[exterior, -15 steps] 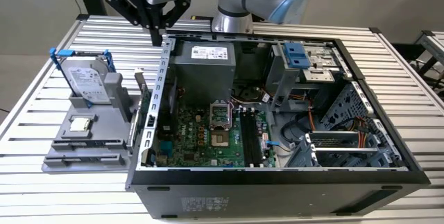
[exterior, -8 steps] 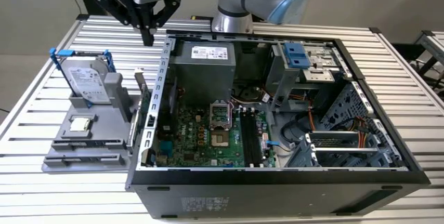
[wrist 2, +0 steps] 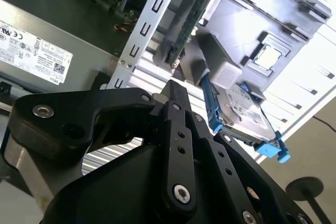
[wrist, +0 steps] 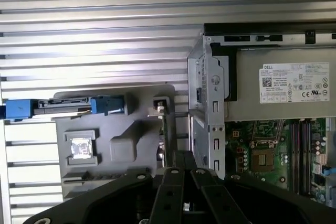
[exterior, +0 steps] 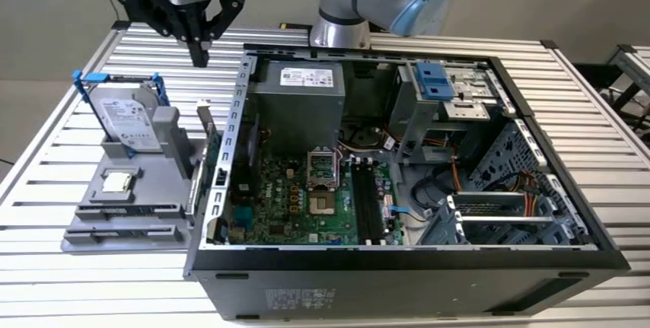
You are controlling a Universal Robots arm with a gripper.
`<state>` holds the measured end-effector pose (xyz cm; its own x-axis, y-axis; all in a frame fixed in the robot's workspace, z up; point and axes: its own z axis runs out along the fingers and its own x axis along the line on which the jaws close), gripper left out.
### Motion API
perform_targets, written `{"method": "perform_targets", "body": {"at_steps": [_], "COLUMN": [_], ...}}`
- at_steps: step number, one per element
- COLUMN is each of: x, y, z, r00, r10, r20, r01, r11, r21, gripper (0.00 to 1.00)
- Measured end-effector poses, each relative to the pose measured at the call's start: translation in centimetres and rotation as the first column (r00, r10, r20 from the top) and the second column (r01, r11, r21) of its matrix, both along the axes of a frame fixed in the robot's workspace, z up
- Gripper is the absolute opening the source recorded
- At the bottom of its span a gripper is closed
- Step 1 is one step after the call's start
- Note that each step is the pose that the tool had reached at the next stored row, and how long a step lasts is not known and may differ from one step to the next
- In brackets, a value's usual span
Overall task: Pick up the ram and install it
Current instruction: 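Reach for the ram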
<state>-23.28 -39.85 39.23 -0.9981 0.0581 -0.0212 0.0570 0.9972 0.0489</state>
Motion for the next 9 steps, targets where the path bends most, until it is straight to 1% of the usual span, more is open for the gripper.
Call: {"method": "perform_targets", "body": {"at_steps": [7, 9], "x": [-1.99, -2.76], "y": [0.0, 0.0], "z": [-0.01, -0.02], "r00": [1.0, 1.0], "r10": [0.002, 0.003], "r20": [-0.0001, 0.0], "r01": [-0.002, -0.003], "r11": [1.0, 1.0], "r21": [-0.0001, 0.0], "gripper": [0.0, 0.0]}}
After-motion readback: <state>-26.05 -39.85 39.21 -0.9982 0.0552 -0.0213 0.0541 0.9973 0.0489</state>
